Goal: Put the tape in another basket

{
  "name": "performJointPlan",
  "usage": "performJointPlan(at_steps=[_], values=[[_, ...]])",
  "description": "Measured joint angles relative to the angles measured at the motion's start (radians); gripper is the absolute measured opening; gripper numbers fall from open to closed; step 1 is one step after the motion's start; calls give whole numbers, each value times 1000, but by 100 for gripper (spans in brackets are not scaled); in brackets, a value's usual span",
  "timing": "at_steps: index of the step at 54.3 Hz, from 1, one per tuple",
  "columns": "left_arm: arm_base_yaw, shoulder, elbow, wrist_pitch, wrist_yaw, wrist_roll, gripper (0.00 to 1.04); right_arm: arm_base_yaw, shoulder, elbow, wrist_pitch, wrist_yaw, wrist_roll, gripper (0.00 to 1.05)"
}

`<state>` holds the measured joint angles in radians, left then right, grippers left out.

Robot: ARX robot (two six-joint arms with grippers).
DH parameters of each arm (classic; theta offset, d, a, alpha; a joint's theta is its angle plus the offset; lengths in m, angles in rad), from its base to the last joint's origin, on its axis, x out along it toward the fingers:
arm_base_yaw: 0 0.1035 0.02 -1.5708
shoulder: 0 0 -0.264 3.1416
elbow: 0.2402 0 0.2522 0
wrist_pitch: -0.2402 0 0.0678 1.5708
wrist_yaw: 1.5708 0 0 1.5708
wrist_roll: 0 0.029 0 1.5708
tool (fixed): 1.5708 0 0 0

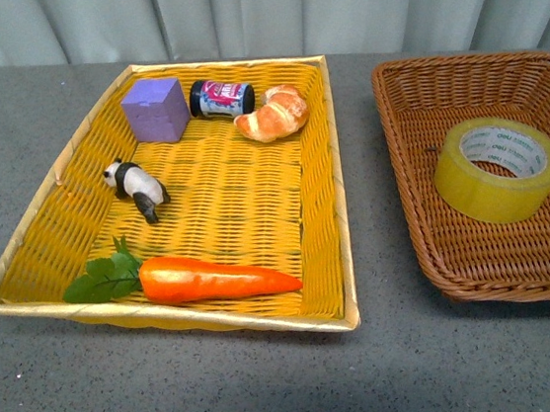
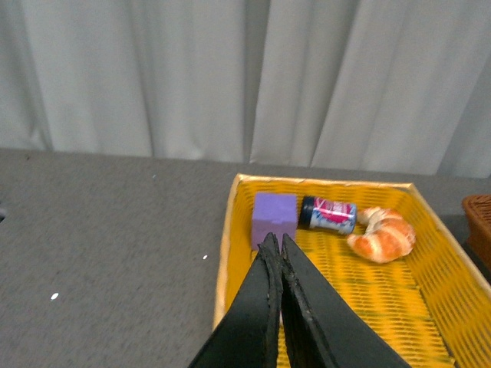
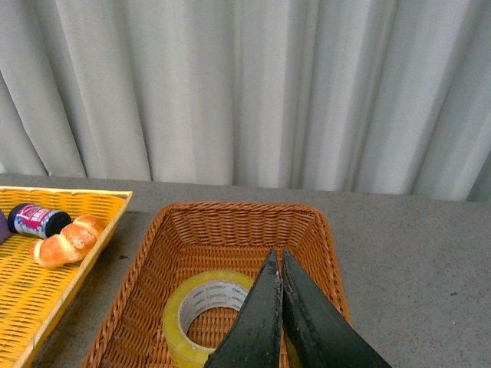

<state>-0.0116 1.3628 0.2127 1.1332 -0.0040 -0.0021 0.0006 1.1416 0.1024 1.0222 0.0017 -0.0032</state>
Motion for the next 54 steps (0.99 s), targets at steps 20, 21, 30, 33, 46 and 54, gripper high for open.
performJointPlan(at_steps=[20,21,30,33,46,54], values=[[10,-297,-134,-161,2,0,4,0,-303,-76,-227,0,0,1],[10,-314,-138,-173,2,0,4,0,-319,-78,-240,0,0,1],[10,-444,-170,-272,2,0,4,0,-435,-91,-340,0,0,1],[10,-485,-178,-305,2,0,4,0,-480,-94,-380,0,0,1],[10,-677,-193,-466,3,0,4,0,-634,-97,-518,0,0,1],[10,-773,-193,-554,3,0,4,0,-715,-97,-597,0,0,1]])
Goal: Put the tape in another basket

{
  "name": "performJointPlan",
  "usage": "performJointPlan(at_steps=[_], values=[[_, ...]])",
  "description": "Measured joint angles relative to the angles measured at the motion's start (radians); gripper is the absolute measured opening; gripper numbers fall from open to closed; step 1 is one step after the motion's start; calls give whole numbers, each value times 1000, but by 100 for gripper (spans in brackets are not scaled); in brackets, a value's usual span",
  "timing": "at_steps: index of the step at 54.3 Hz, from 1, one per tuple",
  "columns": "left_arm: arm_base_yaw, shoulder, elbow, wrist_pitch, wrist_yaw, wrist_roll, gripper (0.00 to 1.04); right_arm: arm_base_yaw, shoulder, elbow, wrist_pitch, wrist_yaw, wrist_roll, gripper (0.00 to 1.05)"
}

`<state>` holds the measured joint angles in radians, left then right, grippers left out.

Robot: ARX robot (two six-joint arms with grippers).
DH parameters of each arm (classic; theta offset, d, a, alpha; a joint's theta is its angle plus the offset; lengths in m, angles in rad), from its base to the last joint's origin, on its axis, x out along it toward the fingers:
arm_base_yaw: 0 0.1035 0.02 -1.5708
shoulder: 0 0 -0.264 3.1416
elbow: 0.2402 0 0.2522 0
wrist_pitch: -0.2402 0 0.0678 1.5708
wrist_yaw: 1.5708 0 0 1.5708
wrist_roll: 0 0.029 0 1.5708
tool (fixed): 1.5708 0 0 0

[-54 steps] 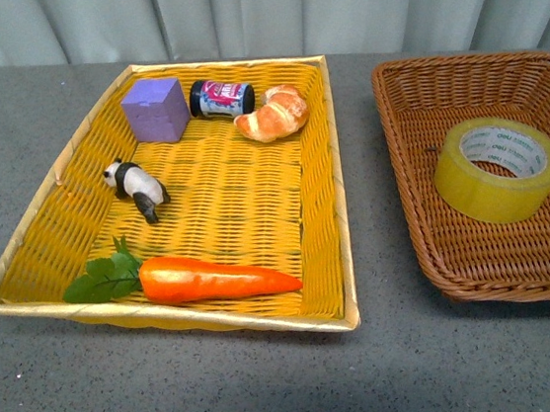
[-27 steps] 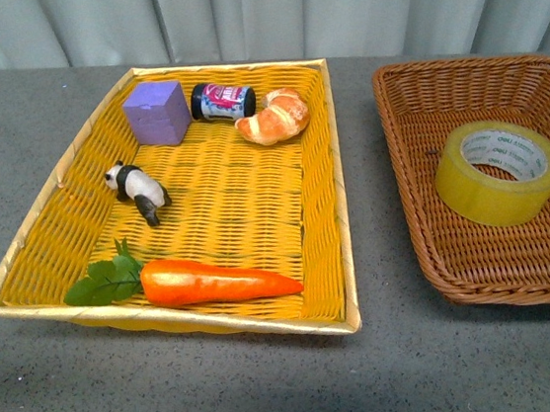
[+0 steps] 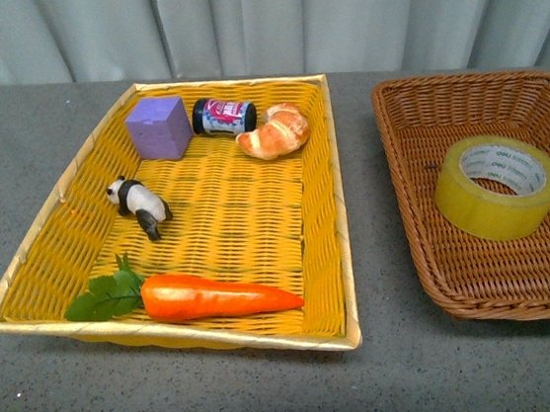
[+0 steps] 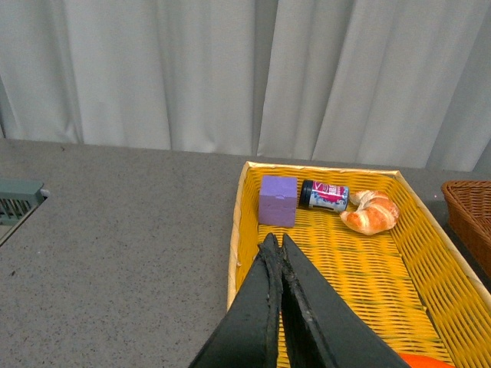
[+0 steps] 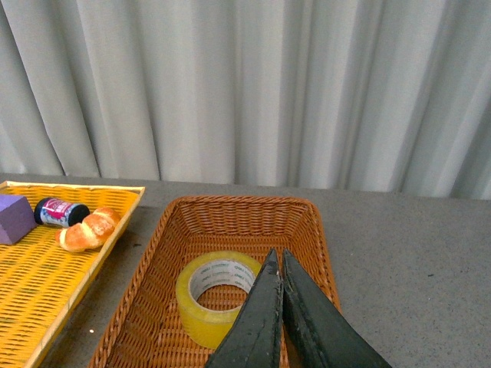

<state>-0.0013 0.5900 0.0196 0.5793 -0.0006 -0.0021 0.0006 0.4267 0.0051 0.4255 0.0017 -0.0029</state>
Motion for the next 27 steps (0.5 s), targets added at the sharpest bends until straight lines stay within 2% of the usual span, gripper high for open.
performJointPlan(at_steps=[27], values=[[0,-261,-1,-246,0,0,4,0,-193,0,-188,0,0,1]])
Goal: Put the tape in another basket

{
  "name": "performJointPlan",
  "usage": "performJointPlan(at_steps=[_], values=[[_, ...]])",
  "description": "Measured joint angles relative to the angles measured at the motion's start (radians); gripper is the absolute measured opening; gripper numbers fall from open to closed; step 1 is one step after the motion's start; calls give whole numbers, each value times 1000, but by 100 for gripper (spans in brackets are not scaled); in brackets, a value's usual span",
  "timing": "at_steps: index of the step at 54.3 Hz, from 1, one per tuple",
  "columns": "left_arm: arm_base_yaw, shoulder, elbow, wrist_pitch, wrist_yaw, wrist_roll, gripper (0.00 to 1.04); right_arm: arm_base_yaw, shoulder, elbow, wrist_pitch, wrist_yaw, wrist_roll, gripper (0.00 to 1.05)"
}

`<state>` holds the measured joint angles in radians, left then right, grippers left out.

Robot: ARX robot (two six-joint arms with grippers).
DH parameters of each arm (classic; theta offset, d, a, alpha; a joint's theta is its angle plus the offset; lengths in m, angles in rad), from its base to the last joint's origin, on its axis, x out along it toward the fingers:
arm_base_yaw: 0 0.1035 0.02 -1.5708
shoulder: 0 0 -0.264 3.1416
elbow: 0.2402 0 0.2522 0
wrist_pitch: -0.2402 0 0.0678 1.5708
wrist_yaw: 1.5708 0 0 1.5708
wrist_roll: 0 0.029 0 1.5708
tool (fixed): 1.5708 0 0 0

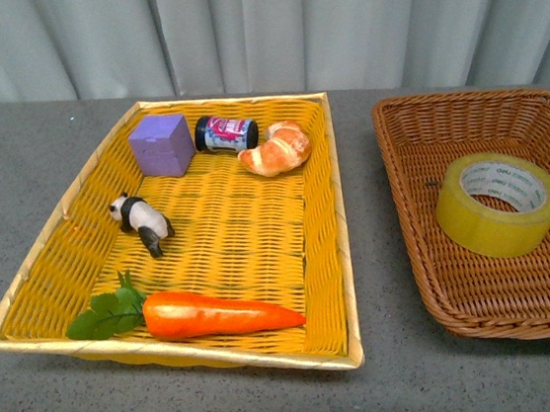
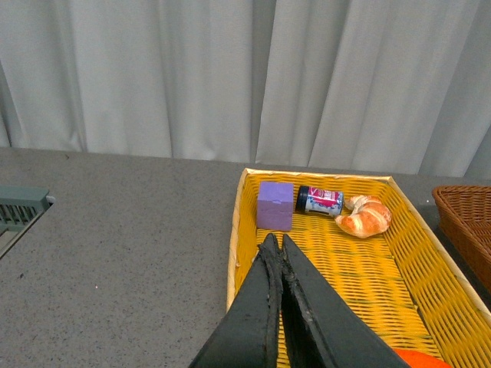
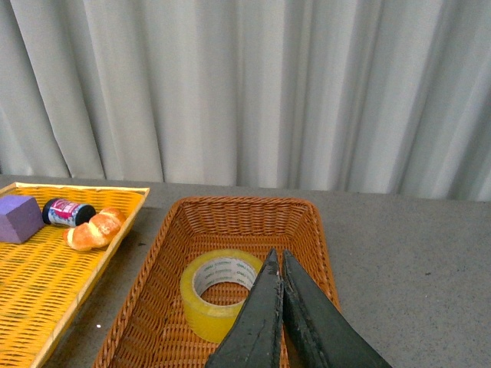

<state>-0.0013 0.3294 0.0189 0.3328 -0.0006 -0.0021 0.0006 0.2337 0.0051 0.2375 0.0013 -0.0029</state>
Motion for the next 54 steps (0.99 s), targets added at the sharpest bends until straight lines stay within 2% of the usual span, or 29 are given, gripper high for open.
performJointPlan(at_steps=[11,15,17,23,28,37,45,54], values=[[0,-93,0,-92,0,0,4,0,-71,0,-72,0,0,1],[0,-113,0,-111,0,0,4,0,-177,1,-214,-3,0,1],[0,-122,0,-122,0,0,4,0,-211,1,-230,-2,0,1],[0,-158,0,-156,0,0,4,0,-229,1,-235,-3,0,1],[0,-281,0,-315,0,0,4,0,-229,1,-236,-3,0,1],[0,-323,0,-331,1,-1,4,0,-230,1,-236,-3,0,1],[0,-324,0,-331,1,0,39,0,-230,1,-236,-3,0,32],[0,-324,0,-331,1,0,66,0,-230,1,-236,-3,0,61]])
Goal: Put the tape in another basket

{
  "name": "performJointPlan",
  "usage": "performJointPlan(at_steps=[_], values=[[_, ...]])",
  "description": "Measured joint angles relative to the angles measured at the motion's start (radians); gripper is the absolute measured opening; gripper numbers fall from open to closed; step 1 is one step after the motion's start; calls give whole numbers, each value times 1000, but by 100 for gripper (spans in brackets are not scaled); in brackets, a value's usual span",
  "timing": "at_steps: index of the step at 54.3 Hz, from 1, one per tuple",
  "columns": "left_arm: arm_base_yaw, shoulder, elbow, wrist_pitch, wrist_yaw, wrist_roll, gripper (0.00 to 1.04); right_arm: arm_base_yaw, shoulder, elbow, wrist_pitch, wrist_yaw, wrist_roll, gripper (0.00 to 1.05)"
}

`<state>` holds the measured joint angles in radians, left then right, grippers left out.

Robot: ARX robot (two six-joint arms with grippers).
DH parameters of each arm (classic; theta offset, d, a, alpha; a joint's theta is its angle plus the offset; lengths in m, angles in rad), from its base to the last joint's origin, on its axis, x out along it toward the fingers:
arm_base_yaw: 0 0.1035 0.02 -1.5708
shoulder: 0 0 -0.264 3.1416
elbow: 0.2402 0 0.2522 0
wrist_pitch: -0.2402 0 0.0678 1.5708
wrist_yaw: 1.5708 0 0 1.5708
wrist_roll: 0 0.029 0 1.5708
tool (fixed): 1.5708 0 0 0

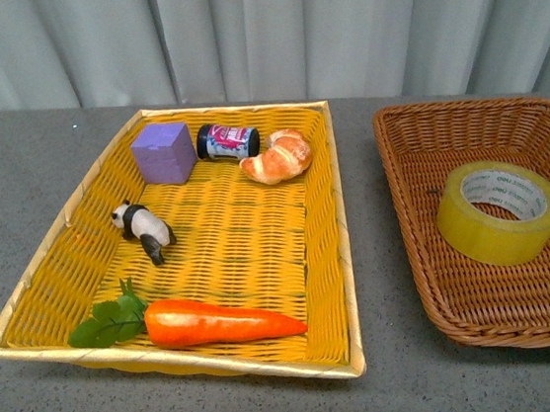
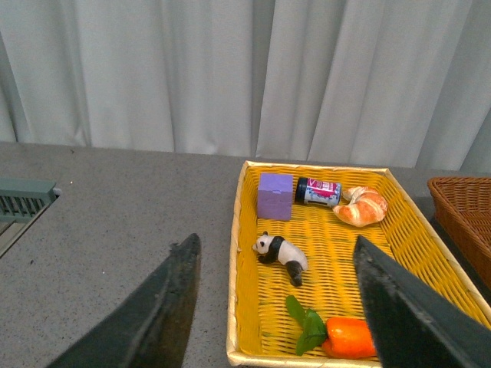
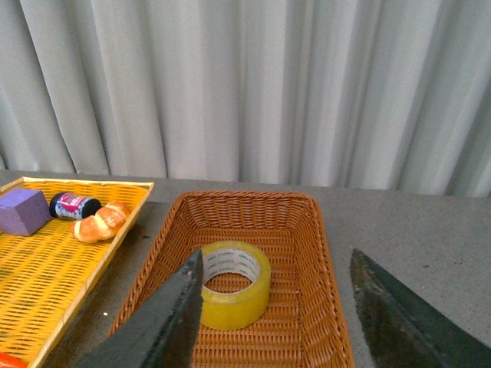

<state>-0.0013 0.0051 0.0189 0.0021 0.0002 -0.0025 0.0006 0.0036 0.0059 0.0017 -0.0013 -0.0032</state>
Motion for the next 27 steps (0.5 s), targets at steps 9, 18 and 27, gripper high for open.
performJointPlan(at_steps=[9,18,27], values=[[0,0,0,0,0,0,98,0,0,0,0,0,0,91],[0,0,0,0,0,0,98,0,0,0,0,0,0,95],[0,0,0,0,0,0,98,0,0,0,0,0,0,96]])
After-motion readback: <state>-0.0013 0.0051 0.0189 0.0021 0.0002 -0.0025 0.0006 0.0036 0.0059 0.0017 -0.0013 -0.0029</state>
